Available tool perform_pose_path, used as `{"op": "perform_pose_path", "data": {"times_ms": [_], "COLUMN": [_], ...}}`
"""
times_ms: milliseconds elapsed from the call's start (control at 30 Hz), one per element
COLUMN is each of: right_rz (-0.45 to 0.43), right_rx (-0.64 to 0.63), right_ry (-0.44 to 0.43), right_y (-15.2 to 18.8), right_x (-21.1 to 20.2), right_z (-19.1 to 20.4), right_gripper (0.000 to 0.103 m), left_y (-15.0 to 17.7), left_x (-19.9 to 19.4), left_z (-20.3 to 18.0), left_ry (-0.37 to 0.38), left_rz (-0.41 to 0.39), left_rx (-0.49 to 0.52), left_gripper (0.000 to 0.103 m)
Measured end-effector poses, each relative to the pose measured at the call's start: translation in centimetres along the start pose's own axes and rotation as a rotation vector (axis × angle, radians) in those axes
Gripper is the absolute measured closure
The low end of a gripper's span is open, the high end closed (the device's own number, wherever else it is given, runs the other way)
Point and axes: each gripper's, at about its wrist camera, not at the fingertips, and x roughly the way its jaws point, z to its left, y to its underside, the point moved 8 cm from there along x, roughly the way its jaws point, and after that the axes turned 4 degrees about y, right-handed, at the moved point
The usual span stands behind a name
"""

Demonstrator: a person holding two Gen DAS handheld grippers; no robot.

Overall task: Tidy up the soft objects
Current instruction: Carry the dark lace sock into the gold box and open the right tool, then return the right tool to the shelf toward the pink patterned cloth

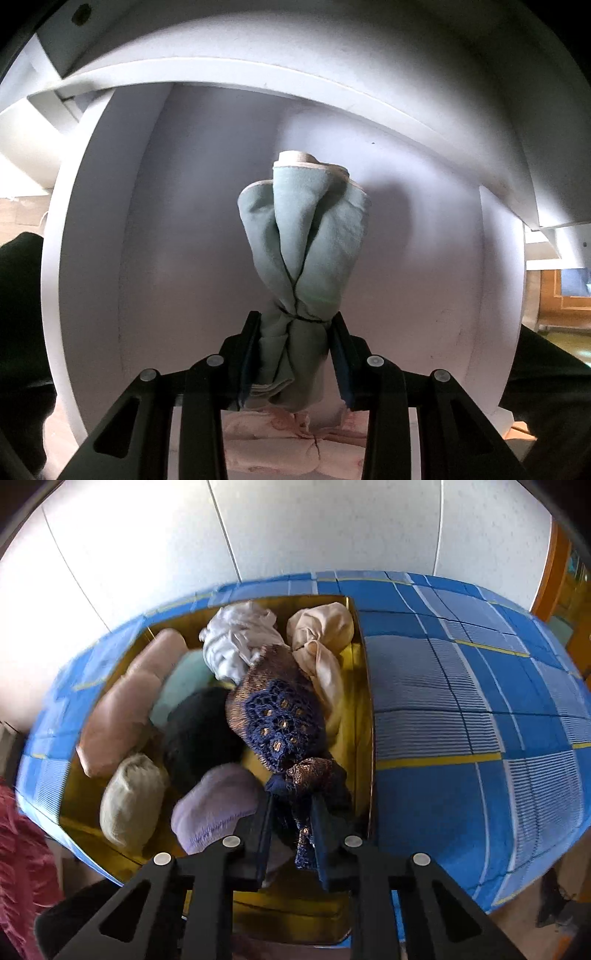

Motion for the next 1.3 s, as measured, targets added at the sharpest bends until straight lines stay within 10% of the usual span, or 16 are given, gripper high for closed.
{"op": "perform_pose_path", "data": {"times_ms": [533,900,1300], "right_rz": [-0.178,0.341,0.636], "right_rx": [-0.122,-0.612,-0.723], "right_ry": [-0.253,-0.221,-0.248], "right_y": [9.9,26.1,32.0], "right_x": [-5.9,5.5,14.3], "right_z": [1.3,7.4,11.4], "right_gripper": [0.072,0.071,0.064], "left_y": [0.9,1.7,2.4], "left_x": [-3.0,-6.8,-8.2], "left_z": [1.9,3.3,3.0], "left_ry": [-0.002,-0.015,-0.113], "left_rz": [-0.064,-0.175,-0.196], "left_rx": [-0.030,-0.060,-0.041], "left_gripper": [0.067,0.067,0.067]}}
